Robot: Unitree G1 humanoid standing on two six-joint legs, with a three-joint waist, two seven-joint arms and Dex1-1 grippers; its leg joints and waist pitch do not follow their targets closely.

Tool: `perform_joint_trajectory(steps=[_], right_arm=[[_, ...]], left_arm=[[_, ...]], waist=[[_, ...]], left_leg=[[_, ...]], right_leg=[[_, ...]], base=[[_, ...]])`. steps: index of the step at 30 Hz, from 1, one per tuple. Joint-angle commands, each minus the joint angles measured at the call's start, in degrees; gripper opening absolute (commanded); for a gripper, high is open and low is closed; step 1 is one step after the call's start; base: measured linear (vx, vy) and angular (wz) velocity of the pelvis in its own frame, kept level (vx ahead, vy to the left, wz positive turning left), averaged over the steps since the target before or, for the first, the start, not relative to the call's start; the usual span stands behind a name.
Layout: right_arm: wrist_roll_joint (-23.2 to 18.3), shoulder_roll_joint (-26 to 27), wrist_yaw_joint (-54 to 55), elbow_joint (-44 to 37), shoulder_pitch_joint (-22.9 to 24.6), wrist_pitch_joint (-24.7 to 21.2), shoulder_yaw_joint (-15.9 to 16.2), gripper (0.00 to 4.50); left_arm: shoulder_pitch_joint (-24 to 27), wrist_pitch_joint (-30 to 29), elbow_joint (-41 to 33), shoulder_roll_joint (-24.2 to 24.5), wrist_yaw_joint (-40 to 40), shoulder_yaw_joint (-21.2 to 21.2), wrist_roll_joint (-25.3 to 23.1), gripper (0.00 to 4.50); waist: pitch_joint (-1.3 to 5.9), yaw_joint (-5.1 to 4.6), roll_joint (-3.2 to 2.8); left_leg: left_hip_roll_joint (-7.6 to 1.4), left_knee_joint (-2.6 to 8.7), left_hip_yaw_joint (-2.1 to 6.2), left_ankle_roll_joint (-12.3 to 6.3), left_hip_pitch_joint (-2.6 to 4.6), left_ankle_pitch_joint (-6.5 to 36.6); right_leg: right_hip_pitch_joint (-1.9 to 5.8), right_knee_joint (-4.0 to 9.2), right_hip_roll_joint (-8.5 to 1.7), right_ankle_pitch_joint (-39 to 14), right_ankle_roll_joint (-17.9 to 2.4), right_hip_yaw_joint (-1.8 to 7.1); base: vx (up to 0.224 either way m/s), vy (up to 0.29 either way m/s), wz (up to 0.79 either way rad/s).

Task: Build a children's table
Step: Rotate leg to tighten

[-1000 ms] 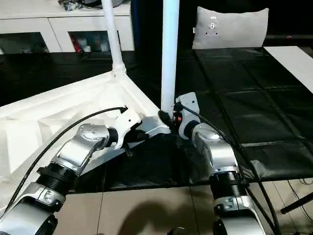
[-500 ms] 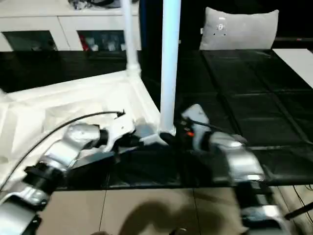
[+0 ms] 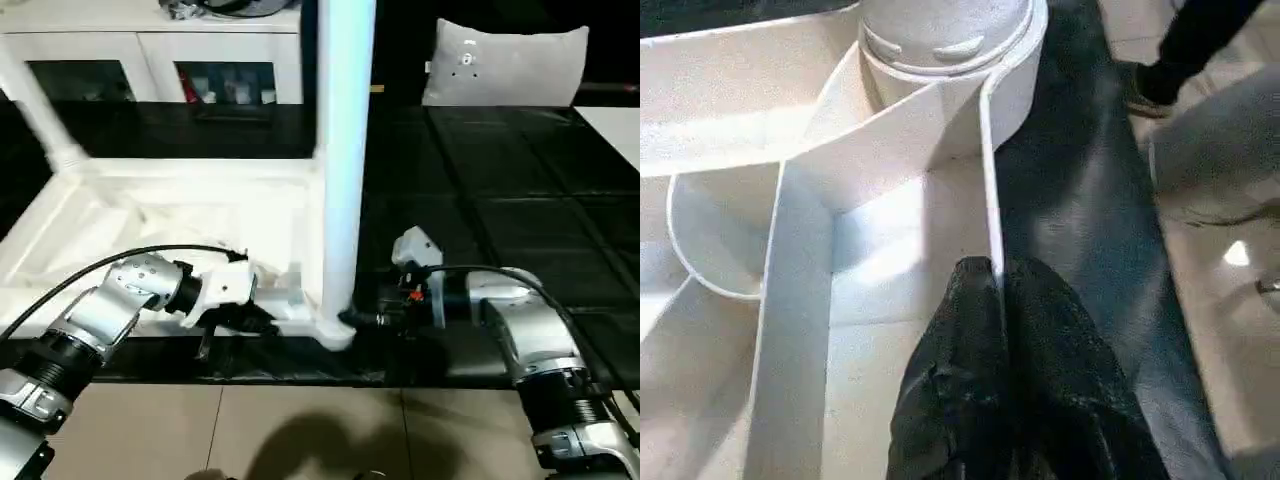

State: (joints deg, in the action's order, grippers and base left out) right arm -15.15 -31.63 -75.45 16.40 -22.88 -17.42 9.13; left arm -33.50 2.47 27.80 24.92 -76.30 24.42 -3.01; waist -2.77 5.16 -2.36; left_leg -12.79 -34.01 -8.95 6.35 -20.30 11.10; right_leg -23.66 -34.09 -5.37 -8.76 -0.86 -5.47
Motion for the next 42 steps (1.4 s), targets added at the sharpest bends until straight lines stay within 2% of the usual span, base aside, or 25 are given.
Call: perform_joint_trajectory(steps=[1,7,17,18,20,22,23,24,26,27,28,29,30,32,34,36,38,42], right_arm=[[0.0,0.3,-1.5,0.4,-1.2,0.2,1.1,3.34],[-0.1,1.6,-2.7,2.0,-2.1,0.3,2.3,2.78],[-1.4,2.3,-3.9,1.6,-1.8,-1.2,2.5,2.06],[-1.6,2.6,-3.3,1.2,-1.6,-1.5,2.3,2.05],[-1.7,3.8,-0.1,0.2,-1.3,-3.0,1.5,2.04],[-0.1,6.6,7.6,0.0,-1.5,-4.7,0.3,2.03],[0.1,6.9,8.4,0.0,-1.6,-4.9,0.2,2.03],[0.9,8.2,11.5,-0.1,-1.7,-5.5,-0.1,2.02],[1.8,11.1,18.1,0.5,-2.5,-7.5,-1.3,2.02],[2.0,11.6,19.2,0.7,-2.7,-7.7,-1.6,2.00],[2.5,13.5,23.1,1.7,-3.4,-8.3,-2.5,1.99],[3.1,15.7,27.8,3.0,-4.3,-9.1,-3.5,1.98],[3.5,16.8,30.2,3.6,-4.7,-9.5,-4.0,1.98],[6.7,20.7,41.1,7.4,-6.5,-7.8,-5.1,1.98],[6.9,21.9,43.5,8.6,-6.9,-7.7,-5.9,1.98],[6.1,22.0,41.6,8.4,-6.5,-7.4,-5.9,1.98],[6.8,22.1,41.4,7.8,-6.1,-6.7,-6.0,2.52],[4.5,22.0,40.8,6.2,-5.7,-6.8,-8.5,2.80]], left_arm=[[-0.1,1.9,-1.1,0.6,-3.7,2.6,-0.5,0.00],[-0.2,2.7,-1.3,0.6,-4.9,2.9,-0.1,0.00],[0.1,2.0,-1.2,0.2,-4.6,2.5,0.4,0.00],[0.1,1.6,-1.2,0.0,-4.1,2.2,0.5,0.00],[0.3,0.2,-1.5,-0.8,-2.4,1.4,1.0,0.00],[0.7,-6.1,-3.3,-2.9,1.5,0.2,1.6,0.00],[0.8,-6.9,-3.5,-3.2,2.0,0.0,1.7,0.00],[1.0,-9.8,-4.2,-4.5,4.3,-0.6,1.9,0.00],[1.1,-13.4,-5.4,-7.1,8.5,-1.7,2.1,0.00],[1.0,-13.8,-5.5,-7.5,9.1,-1.8,2.0,0.00],[0.8,-15.0,-5.7,-8.8,11.3,-2.0,1.5,0.00],[0.6,-16.4,-5.8,-10.3,13.9,-2.2,0.8,0.00],[0.5,-17.1,-5.8,-11.1,15.1,-2.2,0.5,0.00],[0.0,-20.0,-5.9,-14.5,20.2,-2.5,-0.8,0.00],[0.1,-20.7,-6.1,-15.2,21.2,-2.3,-1.3,0.00],[0.1,-20.9,-6.2,-15.1,21.6,-2.2,-1.7,0.00],[0.2,-21.4,-6.6,-14.9,22.0,-2.5,-2.2,0.00],[0.1,-20.1,-5.7,-12.9,21.9,-2.8,-3.3,0.00]], waist=[[4.00,-0.26,0.87],[4.08,-0.31,0.76],[4.04,-0.27,1.08],[4.04,-0.28,1.20],[4.04,-0.22,1.04],[3.81,-0.58,0.82],[3.81,-0.63,0.80],[3.71,-0.88,0.72],[3.62,-1.25,0.74],[3.50,-1.80,0.76],[3.69,-2.28,0.77],[3.70,-2.58,0.69],[3.74,-3.28,0.72],[3.99,-4.14,0.68],[4.09,-4.50,0.79],[4.10,-4.49,0.73],[3.99,-4.28,0.56],[3.91,-4.10,0.51]], left_leg=[[0.06,3.72,-1.09,-4.35,-0.28,10.0],[0.07,3.65,-1.11,-4.20,-0.31,9.5],[0.11,3.63,-1.17,-4.18,-0.34,9.1],[0.12,3.63,-1.18,-4.18,-0.34,9.0],[0.18,3.62,-1.15,-4.04,-0.36,8.7],[0.23,3.78,-1.15,-3.16,-0.28,9.8],[0.36,3.80,-1.12,-2.94,-0.20,10.2],[0.42,3.88,-1.08,-2.15,-0.23,10.8],[0.69,3.85,-1.03,-1.85,-0.05,11.7],[0.74,3.89,-1.00,-1.75,-0.09,12.0],[0.78,3.85,-0.86,-1.72,-0.36,12.0],[0.77,3.90,-0.80,-1.57,-0.40,11.7],[0.86,3.85,-0.72,-1.33,-0.62,11.4],[0.89,3.65,-0.74,-1.55,-0.67,10.6],[1.06,3.57,-0.77,-2.13,-0.77,10.0],[1.03,3.52,-0.87,-2.99,-0.69,9.8],[0.85,3.57,-0.96,-3.74,-0.60,10.3],[0.73,3.72,-0.94,-3.58,-0.38,11.6]], right_leg=[[3.68,4.02,-2.00,-18.0,-10.3,2.17],[3.68,3.80,-1.97,-16.3,-11.2,2.16],[3.71,3.88,-1.97,-17.4,-10.5,2.19],[3.73,3.89,-1.97,-17.6,-10.4,2.20],[3.75,3.88,-2.00,-17.8,-10.2,2.19],[3.60,4.14,-1.93,-19.8,-9.5,2.15],[3.59,4.28,-1.92,-20.9,-9.2,2.07],[3.66,4.27,-1.89,-22.4,-8.5,2.03],[3.52,4.95,-1.89,-25.8,-7.2,1.86],[3.37,5.17,-1.78,-26.5,-6.9,1.82],[3.65,5.06,-1.82,-26.2,-6.6,1.75],[3.60,4.94,-1.78,-25.6,-6.7,1.75],[3.67,4.85,-1.75,-24.8,-7.0,1.63],[3.66,4.68,-1.82,-22.4,-7.9,1.69],[3.85,4.72,-1.72,-21.2,-8.3,1.62],[3.80,4.71,-1.65,-19.9,-8.9,1.71],[3.68,4.63,-1.63,-18.8,-9.7,1.81],[3.59,4.71,-1.71,-19.3,-9.9,1.87]], base=[[0.000,0.000,0.00],[0.000,0.000,0.00],[0.000,0.000,0.00],[0.000,0.000,0.00],[0.000,0.000,0.00],[0.000,0.000,0.00],[0.000,0.000,0.00],[0.000,0.000,0.00],[0.000,0.000,0.00],[0.000,0.000,0.00],[0.000,0.000,0.00],[0.000,0.000,0.00],[0.000,0.000,0.00],[0.000,0.000,0.00],[0.000,0.000,0.00],[0.000,0.000,0.00],[0.000,0.000,0.00],[0.000,0.000,0.00]])
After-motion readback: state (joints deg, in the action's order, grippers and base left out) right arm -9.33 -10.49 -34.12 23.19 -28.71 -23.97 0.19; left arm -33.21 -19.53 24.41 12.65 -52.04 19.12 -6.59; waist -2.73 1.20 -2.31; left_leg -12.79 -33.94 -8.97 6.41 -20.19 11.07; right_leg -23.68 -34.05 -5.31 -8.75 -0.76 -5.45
